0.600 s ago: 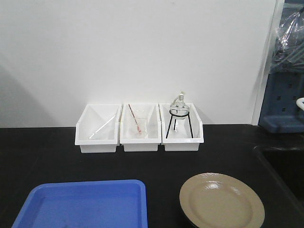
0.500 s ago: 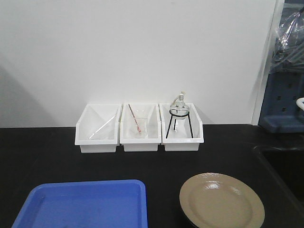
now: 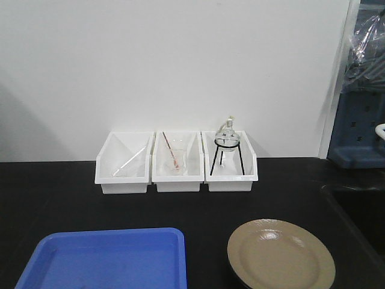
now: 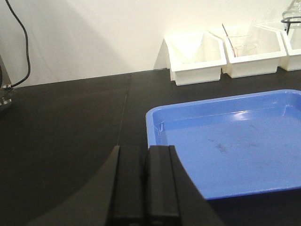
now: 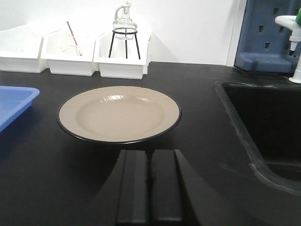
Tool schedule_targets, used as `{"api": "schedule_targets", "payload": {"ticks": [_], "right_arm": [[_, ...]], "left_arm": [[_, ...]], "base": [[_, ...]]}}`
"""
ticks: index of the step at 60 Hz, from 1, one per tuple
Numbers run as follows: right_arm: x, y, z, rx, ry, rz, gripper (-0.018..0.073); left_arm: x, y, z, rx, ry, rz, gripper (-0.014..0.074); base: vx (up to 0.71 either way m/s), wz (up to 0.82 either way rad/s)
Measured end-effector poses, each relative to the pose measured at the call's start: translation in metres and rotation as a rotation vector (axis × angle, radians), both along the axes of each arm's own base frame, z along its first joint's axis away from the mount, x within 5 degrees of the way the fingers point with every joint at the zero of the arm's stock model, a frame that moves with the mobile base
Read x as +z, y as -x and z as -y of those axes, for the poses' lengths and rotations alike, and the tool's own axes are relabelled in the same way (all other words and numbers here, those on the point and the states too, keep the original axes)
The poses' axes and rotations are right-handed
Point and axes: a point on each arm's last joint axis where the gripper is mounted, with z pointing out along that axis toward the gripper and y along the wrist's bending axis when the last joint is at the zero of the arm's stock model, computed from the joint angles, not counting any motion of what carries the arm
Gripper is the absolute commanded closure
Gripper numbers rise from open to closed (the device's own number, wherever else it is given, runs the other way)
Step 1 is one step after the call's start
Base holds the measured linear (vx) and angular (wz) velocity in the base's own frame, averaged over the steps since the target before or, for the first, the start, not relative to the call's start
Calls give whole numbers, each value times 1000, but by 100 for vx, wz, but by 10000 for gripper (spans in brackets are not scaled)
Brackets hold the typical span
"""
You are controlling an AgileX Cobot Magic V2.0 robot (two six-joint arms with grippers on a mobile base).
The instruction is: Place disk in tray to left cabinet
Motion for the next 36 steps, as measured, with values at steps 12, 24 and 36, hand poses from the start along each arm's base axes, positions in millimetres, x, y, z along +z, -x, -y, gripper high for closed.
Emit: {"api": "schedule_targets", "payload": {"ticks": [12,24,36], "right_arm": [[0,0,0,0,0,0,565],[1,0,0,3,-2,16,565],[11,0,-2,24,-14,123,565]], "left_arm": [[1,0,0,2,-1,11,603],[7,0,-1,12,-3,74,603],[10,0,-2,19,11,115,603]], "base": [[0,0],[0,0],[0,0]]}}
